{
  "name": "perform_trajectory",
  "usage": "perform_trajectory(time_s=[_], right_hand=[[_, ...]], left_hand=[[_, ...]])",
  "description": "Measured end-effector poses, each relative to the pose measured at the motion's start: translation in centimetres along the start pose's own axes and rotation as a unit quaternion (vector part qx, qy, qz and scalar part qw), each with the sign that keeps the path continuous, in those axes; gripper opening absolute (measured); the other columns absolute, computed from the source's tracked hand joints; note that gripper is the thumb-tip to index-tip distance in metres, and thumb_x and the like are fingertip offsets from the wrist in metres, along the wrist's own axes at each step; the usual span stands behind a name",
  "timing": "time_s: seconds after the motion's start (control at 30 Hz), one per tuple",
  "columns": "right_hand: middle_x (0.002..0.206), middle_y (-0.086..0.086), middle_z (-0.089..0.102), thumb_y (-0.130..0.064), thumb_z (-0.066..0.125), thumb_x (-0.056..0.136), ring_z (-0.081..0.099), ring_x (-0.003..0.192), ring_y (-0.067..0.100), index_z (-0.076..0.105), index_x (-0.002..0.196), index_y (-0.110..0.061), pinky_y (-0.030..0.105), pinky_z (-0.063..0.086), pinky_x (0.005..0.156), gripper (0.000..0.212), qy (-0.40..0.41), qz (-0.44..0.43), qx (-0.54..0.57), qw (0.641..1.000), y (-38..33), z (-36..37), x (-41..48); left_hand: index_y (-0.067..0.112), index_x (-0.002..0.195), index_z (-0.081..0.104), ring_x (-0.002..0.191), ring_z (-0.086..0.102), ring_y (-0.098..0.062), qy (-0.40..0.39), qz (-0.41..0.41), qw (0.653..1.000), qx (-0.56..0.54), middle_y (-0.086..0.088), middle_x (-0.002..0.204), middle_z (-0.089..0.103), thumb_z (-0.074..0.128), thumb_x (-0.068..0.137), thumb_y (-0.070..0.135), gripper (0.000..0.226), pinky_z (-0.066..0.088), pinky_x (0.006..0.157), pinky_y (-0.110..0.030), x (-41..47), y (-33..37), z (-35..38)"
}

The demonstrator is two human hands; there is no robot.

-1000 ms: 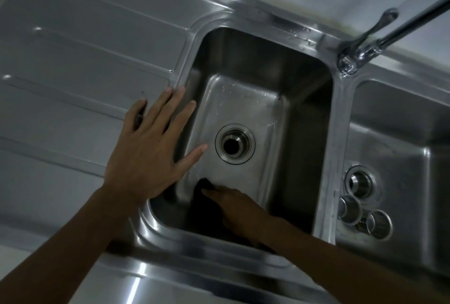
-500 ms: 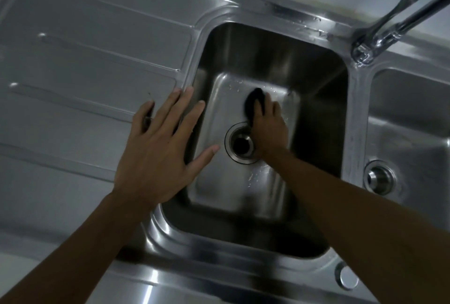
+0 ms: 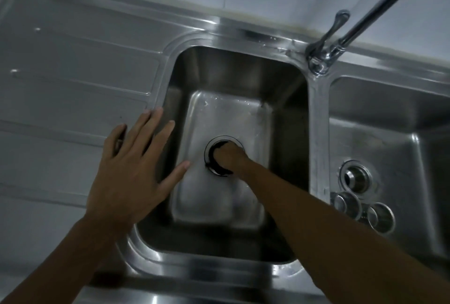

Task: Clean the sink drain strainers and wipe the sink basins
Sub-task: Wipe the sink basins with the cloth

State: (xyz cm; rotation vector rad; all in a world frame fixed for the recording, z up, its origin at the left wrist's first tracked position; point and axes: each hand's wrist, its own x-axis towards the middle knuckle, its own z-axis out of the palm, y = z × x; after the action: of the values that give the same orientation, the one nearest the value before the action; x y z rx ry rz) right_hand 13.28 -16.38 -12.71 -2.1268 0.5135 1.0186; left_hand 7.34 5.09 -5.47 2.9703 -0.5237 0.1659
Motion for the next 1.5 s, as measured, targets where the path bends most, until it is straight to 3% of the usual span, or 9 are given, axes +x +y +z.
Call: perform_trajectory(time_s=[0.1,0.17,0.3,0.4,0.6,0.8,1.03,1.27,1.5], right_hand=[[0.079,0.012,0.059,-0.017,0.046,0.101,0.057,0.065,0.025,0.063,0.089,-0.007,0.024,0.052,0.046,0.023,-0.099,0.110,0.332,0.932,-0.8,-2.2,-1.4],[0.075,0.010,0.061,-0.023,0.049,0.102,0.059,0.061,0.021,0.060,0.083,-0.010,0.023,0.052,0.045,0.025,-0.129,0.105,0.389,0.906,-0.5,-2.7,-2.8],[0.084,0.020,0.065,-0.012,0.049,0.100,0.062,0.065,0.026,0.064,0.094,0.003,0.026,0.052,0.051,0.022,-0.075,0.013,0.338,0.938,0.4,-4.2,-6.4],[0.093,0.022,0.068,-0.011,0.043,0.099,0.062,0.078,0.029,0.066,0.098,0.004,0.033,0.047,0.067,0.028,-0.017,-0.129,0.153,0.980,2.3,-6.6,-10.0],[0.065,-0.003,0.050,-0.014,0.040,0.100,0.048,0.057,0.008,0.041,0.066,-0.022,0.012,0.035,0.052,0.034,0.167,-0.290,-0.079,0.939,12.5,-15.6,-19.7],[0.088,0.012,0.059,-0.013,0.047,0.097,0.059,0.079,0.031,0.058,0.092,-0.007,0.038,0.048,0.072,0.013,0.323,-0.159,-0.194,0.913,33.6,-26.9,-26.8],[0.115,0.020,0.058,-0.014,0.049,0.098,0.054,0.098,0.037,0.055,0.129,-0.003,0.046,0.053,0.079,0.033,0.450,0.040,-0.214,0.866,54.0,-34.7,-33.3],[0.143,0.015,0.045,-0.027,0.048,0.102,0.044,0.120,0.039,0.032,0.152,-0.013,0.046,0.050,0.088,0.055,0.413,0.112,-0.179,0.886,60.3,-34.8,-33.0],[0.141,0.017,0.047,-0.028,0.047,0.100,0.043,0.120,0.041,0.037,0.147,-0.011,0.048,0.049,0.088,0.051,0.403,0.115,-0.143,0.897,60.0,-35.3,-33.1]], left_hand=[[0.017,0.157,0.039,0.159,0.019,-0.019,0.022,0.007,1.000,-0.010,-0.005,0.171,0.024,0.034,0.101,0.068,0.076,0.021,0.125,-0.053,-0.1,-0.3,0.4],[0.018,0.156,0.040,0.160,0.018,-0.018,0.027,0.001,1.000,-0.015,-0.003,0.172,0.024,0.035,0.100,0.069,0.076,0.020,0.126,-0.052,-0.2,-0.5,0.8],[0.016,0.154,0.043,0.157,0.026,-0.022,0.028,0.026,0.999,0.025,-0.004,0.171,0.026,0.040,0.099,0.066,0.074,0.020,0.123,-0.055,0.0,-0.1,0.9],[0.012,0.156,0.042,0.156,0.029,-0.025,-0.008,0.035,0.998,0.046,-0.008,0.168,0.031,0.034,0.102,0.062,0.075,0.016,0.124,-0.058,-0.3,2.6,0.1],[0.012,0.157,0.041,0.155,0.032,-0.024,-0.027,0.027,0.997,-0.063,-0.009,0.165,0.038,0.030,0.105,0.057,0.069,0.018,0.126,-0.054,-1.3,21.2,-0.7],[0.014,0.139,0.058,0.126,0.059,-0.029,-0.013,0.147,0.974,-0.174,-0.008,0.138,0.063,0.046,0.100,0.059,0.061,0.038,0.108,-0.049,-1.1,45.4,-0.3],[0.015,0.151,0.050,0.126,0.056,-0.028,-0.080,0.225,0.959,-0.151,-0.006,0.142,0.060,0.025,0.101,0.071,0.079,0.041,0.104,-0.046,-0.8,65.4,1.4],[0.015,0.145,0.054,0.117,0.060,-0.026,-0.074,0.229,0.965,-0.108,-0.004,0.134,0.064,0.032,0.101,0.070,0.074,0.047,0.092,-0.042,-0.5,70.0,3.5],[0.017,0.137,0.059,0.110,0.062,-0.027,-0.060,0.222,0.969,-0.093,-0.004,0.125,0.067,0.038,0.099,0.069,0.068,0.046,0.089,-0.044,-0.5,69.1,3.1]])
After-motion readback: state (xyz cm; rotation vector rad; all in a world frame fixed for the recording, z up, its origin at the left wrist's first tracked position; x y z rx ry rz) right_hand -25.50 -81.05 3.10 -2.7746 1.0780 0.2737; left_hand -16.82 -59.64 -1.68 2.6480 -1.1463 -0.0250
